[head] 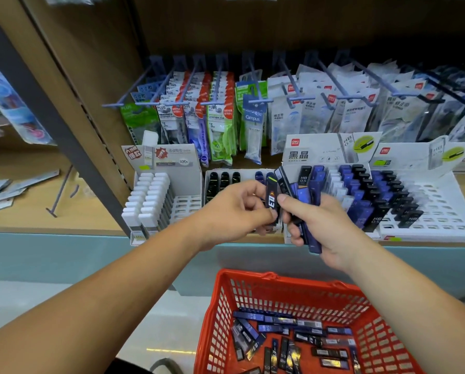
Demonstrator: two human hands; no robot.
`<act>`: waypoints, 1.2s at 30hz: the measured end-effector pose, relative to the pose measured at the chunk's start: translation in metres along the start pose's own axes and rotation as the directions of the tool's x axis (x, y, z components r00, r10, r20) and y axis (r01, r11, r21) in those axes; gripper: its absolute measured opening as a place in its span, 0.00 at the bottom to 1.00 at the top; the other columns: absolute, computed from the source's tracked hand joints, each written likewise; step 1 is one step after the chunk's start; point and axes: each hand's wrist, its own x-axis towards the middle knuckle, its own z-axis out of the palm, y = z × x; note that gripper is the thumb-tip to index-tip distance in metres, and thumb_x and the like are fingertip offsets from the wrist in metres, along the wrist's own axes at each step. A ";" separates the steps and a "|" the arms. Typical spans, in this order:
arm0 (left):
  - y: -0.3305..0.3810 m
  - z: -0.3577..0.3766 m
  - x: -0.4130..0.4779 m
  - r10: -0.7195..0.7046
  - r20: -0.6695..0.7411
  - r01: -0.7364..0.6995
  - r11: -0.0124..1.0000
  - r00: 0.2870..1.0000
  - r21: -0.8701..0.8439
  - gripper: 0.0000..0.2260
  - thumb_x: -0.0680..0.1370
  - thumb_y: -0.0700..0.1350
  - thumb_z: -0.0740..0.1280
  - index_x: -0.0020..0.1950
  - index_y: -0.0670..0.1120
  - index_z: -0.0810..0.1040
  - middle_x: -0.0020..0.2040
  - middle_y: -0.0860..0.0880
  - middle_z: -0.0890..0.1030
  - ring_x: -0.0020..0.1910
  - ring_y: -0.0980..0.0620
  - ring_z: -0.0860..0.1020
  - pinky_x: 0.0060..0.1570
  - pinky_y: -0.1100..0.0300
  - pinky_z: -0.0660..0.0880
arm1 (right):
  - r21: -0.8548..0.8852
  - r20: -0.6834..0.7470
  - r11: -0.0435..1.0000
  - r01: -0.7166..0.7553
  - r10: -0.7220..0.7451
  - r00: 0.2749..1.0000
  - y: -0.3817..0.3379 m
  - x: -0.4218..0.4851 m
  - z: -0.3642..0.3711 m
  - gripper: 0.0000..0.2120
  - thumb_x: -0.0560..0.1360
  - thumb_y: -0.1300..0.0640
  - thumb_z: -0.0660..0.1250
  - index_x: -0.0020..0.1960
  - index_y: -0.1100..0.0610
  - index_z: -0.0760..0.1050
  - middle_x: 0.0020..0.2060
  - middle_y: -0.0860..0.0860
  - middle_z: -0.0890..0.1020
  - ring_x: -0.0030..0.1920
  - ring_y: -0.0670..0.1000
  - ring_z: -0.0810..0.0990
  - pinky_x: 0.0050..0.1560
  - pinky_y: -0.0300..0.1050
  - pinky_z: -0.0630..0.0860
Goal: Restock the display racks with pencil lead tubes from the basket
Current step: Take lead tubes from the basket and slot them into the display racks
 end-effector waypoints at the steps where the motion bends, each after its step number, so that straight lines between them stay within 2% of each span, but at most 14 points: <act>1: -0.001 -0.001 0.000 0.001 -0.027 -0.002 1.000 1.000 -0.019 0.04 0.81 0.39 0.70 0.52 0.41 0.75 0.35 0.47 0.81 0.36 0.51 0.82 0.30 0.69 0.71 | -0.021 -0.004 1.000 0.008 -0.008 1.000 0.000 0.001 0.002 0.10 0.78 0.52 0.73 0.47 0.58 0.77 0.33 0.55 0.78 0.27 0.52 0.70 0.29 0.45 0.64; 3: -0.005 -0.007 0.002 0.035 -0.161 -0.035 0.999 0.986 0.006 0.07 0.81 0.41 0.71 0.46 0.43 0.74 0.35 0.47 0.80 0.32 0.57 0.78 0.31 0.69 0.70 | -0.023 -0.005 1.000 0.020 -0.020 1.000 0.001 0.003 0.006 0.11 0.78 0.52 0.73 0.46 0.58 0.76 0.32 0.55 0.78 0.27 0.52 0.70 0.28 0.44 0.65; 5: -0.011 -0.019 0.006 0.091 -0.327 -0.066 0.994 0.940 0.088 0.08 0.80 0.41 0.73 0.44 0.44 0.76 0.34 0.50 0.77 0.30 0.60 0.73 0.33 0.68 0.70 | -0.007 0.007 1.000 0.013 -0.013 1.000 0.003 0.005 0.008 0.12 0.79 0.52 0.73 0.44 0.58 0.75 0.32 0.55 0.78 0.27 0.52 0.69 0.28 0.44 0.65; 7: -0.016 -0.033 0.010 0.116 -0.429 -0.061 0.988 0.896 0.138 0.07 0.78 0.40 0.75 0.48 0.48 0.77 0.36 0.48 0.78 0.32 0.59 0.73 0.36 0.66 0.74 | 0.000 0.018 1.000 -0.011 0.011 1.000 0.002 0.008 0.010 0.12 0.79 0.52 0.73 0.44 0.59 0.75 0.32 0.54 0.78 0.28 0.52 0.69 0.28 0.44 0.65; 8: -0.020 -0.039 0.011 0.131 -0.447 -0.058 0.983 0.885 0.175 0.11 0.78 0.40 0.75 0.54 0.51 0.76 0.38 0.47 0.79 0.33 0.59 0.75 0.37 0.65 0.76 | 0.014 0.022 1.000 -0.025 0.025 0.999 0.001 0.010 0.012 0.11 0.79 0.52 0.73 0.46 0.59 0.76 0.33 0.55 0.77 0.28 0.51 0.70 0.28 0.44 0.65; 11: -0.032 -0.046 0.016 0.228 -0.406 -0.082 0.935 0.885 0.346 0.22 0.78 0.40 0.74 0.68 0.55 0.72 0.41 0.48 0.81 0.35 0.57 0.77 0.43 0.60 0.79 | 0.074 0.025 0.996 -0.046 0.044 0.999 0.001 0.013 0.016 0.09 0.79 0.54 0.73 0.48 0.59 0.78 0.33 0.55 0.77 0.27 0.51 0.69 0.27 0.43 0.64; 16: -0.042 -0.041 0.024 0.372 -0.362 -0.147 0.842 0.854 0.518 0.17 0.79 0.41 0.71 0.65 0.54 0.73 0.44 0.54 0.80 0.42 0.55 0.79 0.44 0.59 0.77 | 0.071 0.009 0.995 -0.071 0.070 0.997 0.009 0.014 0.016 0.08 0.80 0.55 0.72 0.47 0.59 0.79 0.33 0.55 0.77 0.27 0.51 0.69 0.26 0.43 0.64; 20: -0.046 -0.045 0.028 0.389 -0.283 -0.155 0.785 0.877 0.599 0.25 0.80 0.41 0.69 0.74 0.57 0.69 0.44 0.54 0.78 0.44 0.53 0.76 0.45 0.55 0.76 | 0.079 0.003 0.993 -0.094 0.094 0.996 0.012 0.012 0.014 0.08 0.79 0.55 0.73 0.49 0.59 0.79 0.34 0.56 0.77 0.27 0.51 0.69 0.27 0.43 0.65; 23: -0.050 -0.047 0.032 0.397 -0.253 -0.145 0.740 0.882 0.656 0.21 0.80 0.42 0.70 0.70 0.56 0.72 0.43 0.55 0.77 0.45 0.52 0.74 0.45 0.52 0.76 | 0.085 0.020 0.991 -0.102 0.100 0.995 0.017 0.011 0.015 0.10 0.79 0.54 0.73 0.52 0.61 0.79 0.34 0.56 0.77 0.27 0.51 0.69 0.27 0.43 0.64; 26: -0.053 -0.047 0.033 0.421 -0.290 -0.152 0.752 0.860 0.642 0.13 0.79 0.41 0.71 0.63 0.51 0.78 0.44 0.54 0.78 0.45 0.52 0.75 0.47 0.51 0.76 | 0.078 0.033 0.989 -0.125 0.122 0.992 0.019 0.011 0.018 0.13 0.79 0.53 0.73 0.55 0.62 0.78 0.34 0.56 0.77 0.27 0.51 0.69 0.27 0.43 0.65; 29: -0.055 -0.048 0.034 0.431 -0.323 -0.144 0.757 0.842 0.637 0.09 0.79 0.39 0.72 0.57 0.48 0.83 0.47 0.53 0.81 0.45 0.57 0.72 0.50 0.59 0.74 | 0.078 0.045 0.987 -0.142 0.139 0.989 0.021 0.009 0.021 0.12 0.78 0.53 0.74 0.53 0.61 0.77 0.35 0.56 0.77 0.28 0.51 0.70 0.27 0.44 0.66; 31: -0.056 -0.049 0.035 0.446 -0.327 -0.150 0.751 0.833 0.643 0.08 0.78 0.38 0.73 0.55 0.46 0.84 0.48 0.54 0.81 0.44 0.62 0.70 0.50 0.69 0.70 | 0.070 0.044 0.986 -0.154 0.151 0.988 0.020 0.007 0.023 0.14 0.78 0.53 0.74 0.54 0.63 0.77 0.35 0.55 0.78 0.28 0.51 0.70 0.27 0.44 0.66; 33: -0.055 -0.048 0.034 0.445 -0.336 -0.143 0.752 0.830 0.643 0.07 0.78 0.37 0.73 0.55 0.45 0.84 0.47 0.57 0.78 0.44 0.63 0.70 0.48 0.77 0.66 | 0.065 0.040 0.985 -0.162 0.160 0.986 0.019 0.005 0.023 0.14 0.78 0.53 0.74 0.55 0.63 0.78 0.34 0.55 0.78 0.28 0.51 0.70 0.27 0.44 0.66; 36: -0.056 -0.047 0.034 0.467 -0.322 -0.150 0.727 0.823 0.670 0.08 0.78 0.36 0.72 0.55 0.45 0.84 0.48 0.55 0.79 0.47 0.59 0.74 0.50 0.70 0.68 | 0.077 0.033 0.984 -0.161 0.159 0.987 0.016 0.002 0.024 0.14 0.78 0.54 0.74 0.56 0.63 0.78 0.35 0.55 0.79 0.28 0.51 0.71 0.27 0.44 0.66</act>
